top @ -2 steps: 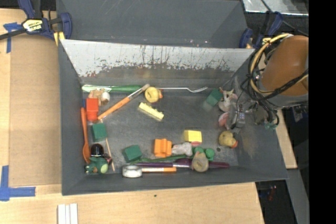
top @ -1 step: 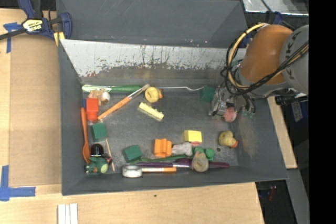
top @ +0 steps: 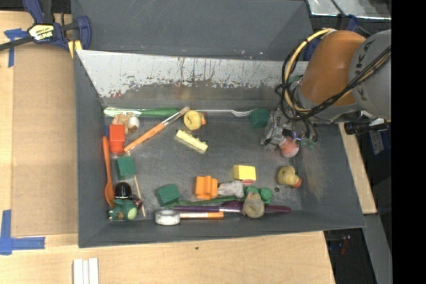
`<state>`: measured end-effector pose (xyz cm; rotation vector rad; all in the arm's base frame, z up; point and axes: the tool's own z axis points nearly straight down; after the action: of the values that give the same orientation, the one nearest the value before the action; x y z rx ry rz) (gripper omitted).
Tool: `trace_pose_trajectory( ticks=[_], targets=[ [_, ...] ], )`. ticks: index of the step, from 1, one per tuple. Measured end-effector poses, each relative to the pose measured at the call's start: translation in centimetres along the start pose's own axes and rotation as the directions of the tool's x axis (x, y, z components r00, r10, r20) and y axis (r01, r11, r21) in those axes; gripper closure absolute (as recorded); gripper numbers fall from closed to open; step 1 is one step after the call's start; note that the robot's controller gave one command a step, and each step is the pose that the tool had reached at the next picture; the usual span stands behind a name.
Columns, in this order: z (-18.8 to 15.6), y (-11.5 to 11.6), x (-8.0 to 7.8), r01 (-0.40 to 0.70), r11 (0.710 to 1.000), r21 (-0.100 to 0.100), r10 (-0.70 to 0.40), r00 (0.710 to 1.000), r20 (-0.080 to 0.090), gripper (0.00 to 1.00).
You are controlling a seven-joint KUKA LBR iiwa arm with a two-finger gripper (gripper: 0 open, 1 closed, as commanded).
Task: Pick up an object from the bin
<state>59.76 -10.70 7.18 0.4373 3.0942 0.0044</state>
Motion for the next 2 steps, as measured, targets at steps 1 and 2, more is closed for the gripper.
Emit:
trace_pose_trajectory(
  ticks=[1, 2],
  targets=[
    [-0.2, 5.2, 0.7, -0.022, 1.000, 0.002, 0.022, 1.000, 0.003, 1.00],
    [-0.2, 9.3, 2.6, -0.215, 0.977, 0.002, 0.214, 0.977, 0.007, 1.00]
  ],
)
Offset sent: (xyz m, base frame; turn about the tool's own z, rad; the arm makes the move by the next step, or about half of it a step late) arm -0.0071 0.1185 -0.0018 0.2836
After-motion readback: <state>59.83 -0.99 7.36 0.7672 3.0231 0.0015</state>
